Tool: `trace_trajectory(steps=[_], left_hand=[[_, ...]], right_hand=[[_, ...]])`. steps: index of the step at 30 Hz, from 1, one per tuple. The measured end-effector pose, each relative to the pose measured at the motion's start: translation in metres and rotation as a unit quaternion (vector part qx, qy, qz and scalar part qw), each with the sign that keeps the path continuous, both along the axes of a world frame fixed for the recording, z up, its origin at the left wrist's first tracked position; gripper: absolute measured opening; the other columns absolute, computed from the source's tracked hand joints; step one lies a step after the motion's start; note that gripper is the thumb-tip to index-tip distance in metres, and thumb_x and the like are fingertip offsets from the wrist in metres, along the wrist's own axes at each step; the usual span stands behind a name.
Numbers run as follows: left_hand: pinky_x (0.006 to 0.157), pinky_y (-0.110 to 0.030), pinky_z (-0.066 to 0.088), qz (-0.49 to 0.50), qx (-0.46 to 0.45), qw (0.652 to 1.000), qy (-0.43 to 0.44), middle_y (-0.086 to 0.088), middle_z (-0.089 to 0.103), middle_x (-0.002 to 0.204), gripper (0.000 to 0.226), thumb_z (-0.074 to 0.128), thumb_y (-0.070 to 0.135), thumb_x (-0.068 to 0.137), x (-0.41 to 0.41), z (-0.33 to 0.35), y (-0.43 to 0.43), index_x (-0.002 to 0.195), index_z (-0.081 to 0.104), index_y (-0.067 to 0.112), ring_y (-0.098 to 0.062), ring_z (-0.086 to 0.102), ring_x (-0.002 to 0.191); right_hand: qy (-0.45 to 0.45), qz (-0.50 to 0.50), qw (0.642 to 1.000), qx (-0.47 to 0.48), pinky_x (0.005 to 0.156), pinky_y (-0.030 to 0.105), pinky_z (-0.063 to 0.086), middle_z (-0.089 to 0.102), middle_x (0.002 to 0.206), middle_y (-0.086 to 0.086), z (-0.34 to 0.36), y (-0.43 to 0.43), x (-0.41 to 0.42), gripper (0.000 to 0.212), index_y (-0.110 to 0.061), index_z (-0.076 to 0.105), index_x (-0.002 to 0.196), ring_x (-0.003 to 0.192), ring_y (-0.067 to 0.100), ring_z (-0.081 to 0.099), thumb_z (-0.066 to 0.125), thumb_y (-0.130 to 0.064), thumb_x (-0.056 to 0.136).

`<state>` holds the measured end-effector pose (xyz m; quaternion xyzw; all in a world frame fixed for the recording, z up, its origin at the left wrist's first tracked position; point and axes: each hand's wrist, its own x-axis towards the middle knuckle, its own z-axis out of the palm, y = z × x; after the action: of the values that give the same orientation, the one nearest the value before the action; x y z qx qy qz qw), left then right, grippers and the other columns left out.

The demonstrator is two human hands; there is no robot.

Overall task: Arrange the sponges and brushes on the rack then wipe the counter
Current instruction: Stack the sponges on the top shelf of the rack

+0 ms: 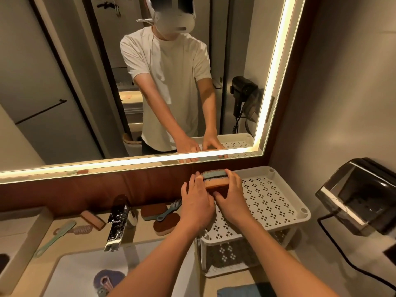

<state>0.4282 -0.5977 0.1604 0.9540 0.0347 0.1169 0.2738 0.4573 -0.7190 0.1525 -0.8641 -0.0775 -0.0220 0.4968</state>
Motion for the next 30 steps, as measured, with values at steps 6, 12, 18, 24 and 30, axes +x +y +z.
trace_trajectory(steps=[6, 12, 18, 24, 30], left_hand=[[0.127, -0.047, 0.000, 0.005, 0.039, 0.999, 0.014, -0.010, 0.013, 0.167, 0.059, 0.039, 0.023, 0.100, 0.000, -0.002, 0.000, 0.153, 0.017, 0.010, -0.022, 0.002, 0.155], [0.127, -0.044, -0.001, 0.000, -0.071, 0.997, 0.031, -0.005, 0.015, 0.166, 0.062, 0.045, 0.020, 0.098, -0.004, 0.006, 0.001, 0.153, 0.019, 0.013, -0.018, 0.004, 0.154], [0.127, -0.040, 0.004, 0.006, -0.086, 0.996, -0.005, 0.003, 0.023, 0.166, 0.059, 0.045, 0.031, 0.102, -0.004, 0.014, 0.013, 0.157, 0.024, 0.020, -0.014, 0.011, 0.154], [0.127, -0.041, 0.010, -0.010, -0.096, 0.995, -0.029, 0.003, 0.025, 0.165, 0.059, 0.052, 0.030, 0.100, -0.023, 0.031, 0.039, 0.155, 0.031, 0.023, -0.016, 0.016, 0.154], [0.124, -0.044, 0.023, 0.009, -0.100, 0.995, -0.014, 0.002, 0.038, 0.159, 0.058, 0.050, 0.024, 0.099, -0.056, 0.033, 0.092, 0.154, 0.034, 0.024, -0.017, 0.030, 0.147]], right_hand=[[0.021, 0.009, 1.000, 0.014, 0.119, 0.043, 0.033, 0.013, 0.155, -0.015, -0.001, 0.000, -0.001, 0.087, -0.029, 0.013, 0.157, 0.144, 0.016, 0.027, 0.068, -0.014, 0.091], [0.024, 0.000, 0.999, -0.028, 0.121, 0.046, 0.026, 0.014, 0.157, -0.005, 0.007, -0.002, -0.001, 0.087, -0.026, 0.013, 0.158, 0.146, 0.020, 0.017, 0.066, -0.017, 0.088], [-0.027, 0.004, 0.999, -0.041, 0.122, 0.045, 0.025, 0.016, 0.160, -0.007, 0.030, -0.001, -0.009, 0.078, -0.024, 0.020, 0.157, 0.148, 0.015, 0.014, 0.062, -0.024, 0.091], [-0.046, 0.035, 0.998, -0.014, 0.120, 0.034, 0.023, 0.017, 0.163, -0.008, 0.052, 0.020, -0.026, 0.074, -0.027, 0.023, 0.156, 0.150, 0.011, 0.014, 0.061, -0.023, 0.093], [-0.056, 0.090, 0.994, 0.003, 0.118, 0.030, 0.026, 0.023, 0.162, -0.007, 0.062, 0.070, -0.051, 0.067, -0.026, 0.028, 0.155, 0.148, 0.011, 0.022, 0.057, -0.018, 0.095]])
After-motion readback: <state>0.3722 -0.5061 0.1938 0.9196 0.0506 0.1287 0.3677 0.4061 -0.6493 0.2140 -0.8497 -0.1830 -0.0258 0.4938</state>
